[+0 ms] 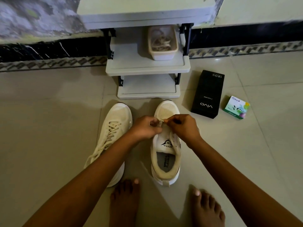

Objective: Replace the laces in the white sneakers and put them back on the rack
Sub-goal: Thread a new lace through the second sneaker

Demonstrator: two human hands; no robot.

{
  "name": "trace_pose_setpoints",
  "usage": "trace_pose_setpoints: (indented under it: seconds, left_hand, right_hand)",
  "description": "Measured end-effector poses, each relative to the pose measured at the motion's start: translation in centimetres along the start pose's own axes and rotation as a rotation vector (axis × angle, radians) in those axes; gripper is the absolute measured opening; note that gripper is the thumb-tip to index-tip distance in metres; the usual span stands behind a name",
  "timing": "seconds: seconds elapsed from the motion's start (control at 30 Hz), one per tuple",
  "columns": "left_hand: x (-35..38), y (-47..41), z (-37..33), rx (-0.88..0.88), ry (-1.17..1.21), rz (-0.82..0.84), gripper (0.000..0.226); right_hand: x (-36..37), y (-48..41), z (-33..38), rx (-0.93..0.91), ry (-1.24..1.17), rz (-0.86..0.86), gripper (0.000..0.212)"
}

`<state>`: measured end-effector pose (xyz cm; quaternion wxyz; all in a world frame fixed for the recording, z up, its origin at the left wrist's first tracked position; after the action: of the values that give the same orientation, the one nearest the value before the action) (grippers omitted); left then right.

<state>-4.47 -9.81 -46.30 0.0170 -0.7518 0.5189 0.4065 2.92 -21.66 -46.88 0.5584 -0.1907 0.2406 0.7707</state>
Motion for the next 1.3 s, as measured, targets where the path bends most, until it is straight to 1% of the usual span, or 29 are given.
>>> trace_pose_setpoints:
  seconds: [0.07, 0.17, 0.27, 0.43, 0.5, 0.7, 0.87, 0.97, 1.03, 1.07, 1.13, 1.17, 1.2, 1.23, 1.3]
  left_hand:
    - [-0.5, 0.0, 0.7, -0.075, 0.106, -0.037, 0.027]
    - [-0.5, 0.1, 1.7, -0.196, 0.248, -0.055, 0.030]
    - [-0.5, 0.0, 2.0, -0.229, 0.278, -0.041, 0.034]
    - [-1.1, 0.1, 3.3, -0.329, 0.342, -0.033, 0.035]
    - [-1.1, 0.2, 3.6, -0.342, 0.352, -0.029, 0.034]
    - [-0.7, -0.1, 3.7, -0.299, 0.353, -0.006, 0.027]
    - [-0.4, -0.1, 3.6, -0.244, 0.440, -0.024, 0.019]
    - [-0.3, -0.3, 3.3, -0.117, 0.361, -0.144, 0.007]
    - [-0.5, -0.8, 3.1, -0.016, 0.271, -0.231, 0.014]
    - [-0.5, -1.0, 2.9, 0.019, 0.236, -0.248, 0.014]
    - [-0.9, -1.1, 2.5, 0.038, 0.223, -0.279, 0.013]
    - [-1.5, -1.1, 2.2, 0.015, 0.296, -0.299, 0.016]
    - [-2.2, -0.9, 1.7, -0.016, 0.431, -0.305, 0.018]
    - [-3.1, -0.7, 0.8, -0.033, 0.593, -0.294, 0.020]
    - [-5.7, -0.6, -1.6, 0.003, 0.886, -0.284, 0.021]
  right_hand:
    - [0.2, 0.1, -0.2, 0.001, 0.045, -0.013, 0.014]
    - [0.8, 0.3, 0.2, -0.036, 0.088, 0.012, 0.014]
    - [1.2, 0.4, 0.7, -0.077, 0.145, 0.037, 0.015]
    - [2.2, 0.7, 1.2, -0.131, 0.193, 0.071, 0.013]
    - [2.6, 0.7, 1.5, -0.163, 0.195, 0.076, 0.013]
    - [3.1, 0.8, 1.6, -0.198, 0.202, 0.069, 0.016]
    - [3.4, 1.1, 1.6, -0.210, 0.203, 0.060, 0.018]
    - [3.5, 1.2, 1.5, -0.215, 0.188, 0.049, 0.017]
    - [3.2, 1.3, 1.6, -0.266, 0.228, 0.017, 0.017]
    - [2.9, 1.3, 1.7, -0.314, 0.273, -0.003, 0.020]
    - [2.5, 1.2, 1.5, -0.377, 0.358, 0.010, 0.039]
    - [2.5, 1.1, 1.1, -0.371, 0.379, 0.046, 0.048]
    - [2.5, 0.9, 0.7, -0.350, 0.384, 0.083, 0.054]
    - [2.5, 0.9, 0.4, -0.330, 0.383, 0.106, 0.056]
    - [2.6, 0.8, 0.2, -0.320, 0.383, 0.116, 0.057]
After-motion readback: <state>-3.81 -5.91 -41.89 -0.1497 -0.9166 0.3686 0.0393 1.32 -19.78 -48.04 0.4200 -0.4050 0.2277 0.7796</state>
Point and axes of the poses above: each hand's wrist, its own y-axis away from the middle knuckle, its own x-axis out of the palm, z = x × y, the point moved 8 cm from there along -y, towards the middle knuckle, and after that the axes turned 13 degrees about -z, right-handed, at the moved point
